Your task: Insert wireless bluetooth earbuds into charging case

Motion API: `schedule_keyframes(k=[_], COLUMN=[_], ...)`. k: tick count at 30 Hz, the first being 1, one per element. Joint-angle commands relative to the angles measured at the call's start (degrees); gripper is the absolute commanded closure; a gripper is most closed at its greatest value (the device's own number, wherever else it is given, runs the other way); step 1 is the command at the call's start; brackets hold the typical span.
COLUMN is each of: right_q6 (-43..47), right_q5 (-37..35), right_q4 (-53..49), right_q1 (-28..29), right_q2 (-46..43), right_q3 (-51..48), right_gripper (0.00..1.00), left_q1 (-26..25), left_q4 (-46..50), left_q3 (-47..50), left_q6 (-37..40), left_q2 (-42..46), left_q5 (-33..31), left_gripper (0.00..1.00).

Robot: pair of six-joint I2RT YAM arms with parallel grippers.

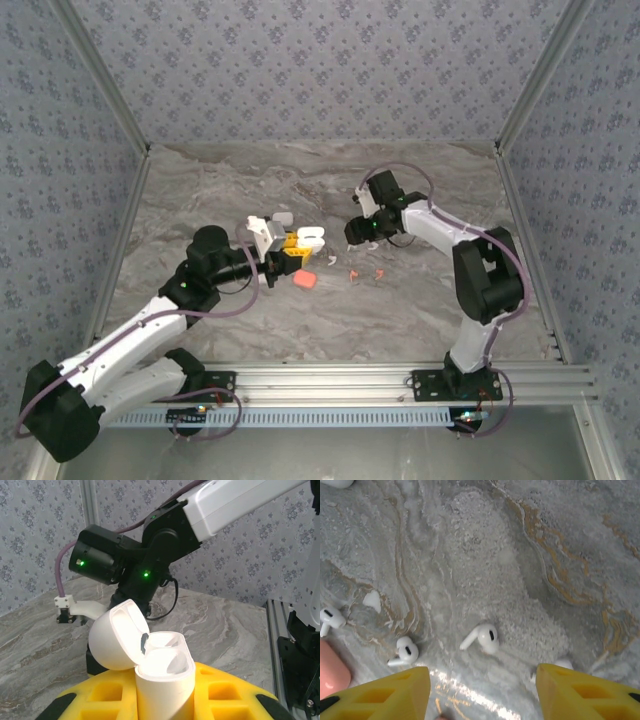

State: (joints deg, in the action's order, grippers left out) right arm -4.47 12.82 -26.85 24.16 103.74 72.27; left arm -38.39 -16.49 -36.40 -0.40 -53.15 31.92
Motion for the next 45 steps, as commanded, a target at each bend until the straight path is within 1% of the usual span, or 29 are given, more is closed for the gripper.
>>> schedule_keyframes(k=[1, 5, 11, 24, 29, 33, 38, 42, 45], right_q6=[1.5, 2.1, 2.2, 2.3, 2.5, 2.8, 3.0, 2.8, 2.4], right_q5=[1.3, 2.3, 3.8, 4.6, 4.2, 4.0, 3.7, 3.3, 2.7], right_q4=[0.0, -0.4, -0.4, -1.4, -2.1, -2.3, -2.5, -1.1, 0.2], right_q1=[0.3, 0.7, 0.8, 1.3, 1.3, 1.2, 1.3, 1.3, 1.3], right_q2=[3.6, 7.2, 10.1, 11.7, 11.7, 11.6, 10.9, 8.6, 5.1], right_q3=[3.3, 5.3, 6.0, 5.0, 4.6, 4.2, 3.9, 2.3, 0.7], right_gripper=[0.43, 0.47, 0.51, 0.59, 0.65, 0.72, 0.78, 0.79, 0.79], left_q1=[-0.5, -0.5, -0.5, -0.6, -0.6, -0.7, -0.7, -0.7, -0.7], left_q4=[-0.2, 0.0, 0.2, 0.4, 0.7, 0.9, 1.0, 1.1, 0.8], left_q3=[-0.7, -0.7, -0.7, -0.8, -0.8, -0.8, -0.7, -0.8, -0.6], left_q6=[1.1, 1.2, 1.3, 0.9, 0.9, 0.8, 0.7, 0.6, 0.3], left_q2=[1.8, 2.1, 2.1, 2.0, 2.1, 2.0, 2.2, 2.2, 2.2], left_q5=[-0.4, -0.5, -0.6, -0.8, -0.9, -1.1, -1.2, -1.2, -1.3], left_gripper=[1.00, 1.00, 1.00, 1.00, 1.00, 1.00, 1.00, 1.00, 1.00])
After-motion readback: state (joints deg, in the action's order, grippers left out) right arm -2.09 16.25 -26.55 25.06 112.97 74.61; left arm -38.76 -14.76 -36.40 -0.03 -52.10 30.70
